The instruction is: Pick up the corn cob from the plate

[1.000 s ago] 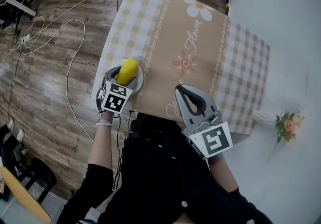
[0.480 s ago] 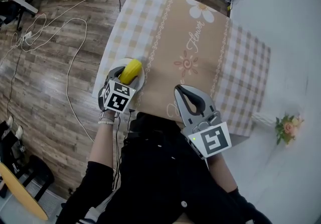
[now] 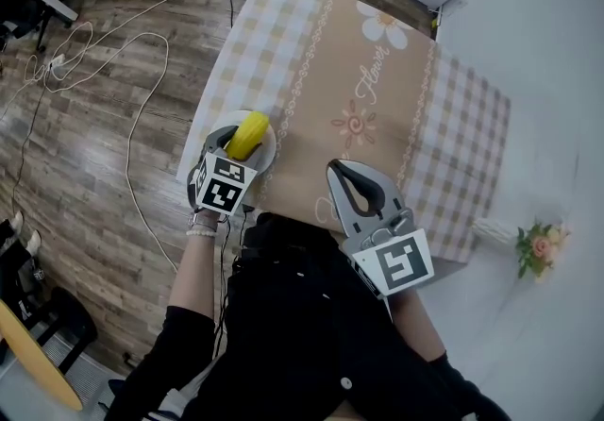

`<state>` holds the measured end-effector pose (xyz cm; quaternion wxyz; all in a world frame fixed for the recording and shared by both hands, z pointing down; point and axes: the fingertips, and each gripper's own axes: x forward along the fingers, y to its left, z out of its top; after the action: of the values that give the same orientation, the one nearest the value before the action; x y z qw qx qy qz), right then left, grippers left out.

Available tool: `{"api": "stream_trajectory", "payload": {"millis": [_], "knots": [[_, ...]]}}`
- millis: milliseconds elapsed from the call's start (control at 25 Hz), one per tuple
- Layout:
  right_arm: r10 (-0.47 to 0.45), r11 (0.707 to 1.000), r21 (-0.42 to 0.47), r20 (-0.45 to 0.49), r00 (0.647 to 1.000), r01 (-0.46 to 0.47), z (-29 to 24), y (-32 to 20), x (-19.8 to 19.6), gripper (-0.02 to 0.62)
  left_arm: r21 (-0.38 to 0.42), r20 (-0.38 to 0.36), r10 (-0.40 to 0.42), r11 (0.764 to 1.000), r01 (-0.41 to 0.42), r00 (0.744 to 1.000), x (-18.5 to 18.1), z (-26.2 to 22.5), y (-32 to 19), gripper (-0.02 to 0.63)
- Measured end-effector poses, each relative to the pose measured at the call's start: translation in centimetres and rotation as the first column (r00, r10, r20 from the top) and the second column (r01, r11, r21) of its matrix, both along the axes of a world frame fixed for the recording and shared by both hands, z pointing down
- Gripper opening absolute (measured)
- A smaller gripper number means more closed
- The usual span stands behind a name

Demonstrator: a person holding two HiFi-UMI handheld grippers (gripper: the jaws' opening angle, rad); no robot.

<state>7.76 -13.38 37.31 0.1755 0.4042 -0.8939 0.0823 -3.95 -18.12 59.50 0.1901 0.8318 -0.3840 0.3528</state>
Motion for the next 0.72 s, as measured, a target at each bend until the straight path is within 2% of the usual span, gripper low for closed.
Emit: {"api": "stream_trajectory", "payload": {"millis": [160,720], "knots": [[-0.020,1.000,0.018,0.015,1.000,0.019,-0.5,-0.1,-0.6,0.043,0.021,-0.042,-0.026,0.999,0.027,0.999,-0.1,-1.3,-0.2,0.261],[-0.112,0.991,0.071,0.033,0.993,0.110,-2.1,-0.6,-3.2,0.043,0.136,-0.103,-0.083,0.986,0.096,0.991,-1.6,-8.5,0.0,0.261]]}}
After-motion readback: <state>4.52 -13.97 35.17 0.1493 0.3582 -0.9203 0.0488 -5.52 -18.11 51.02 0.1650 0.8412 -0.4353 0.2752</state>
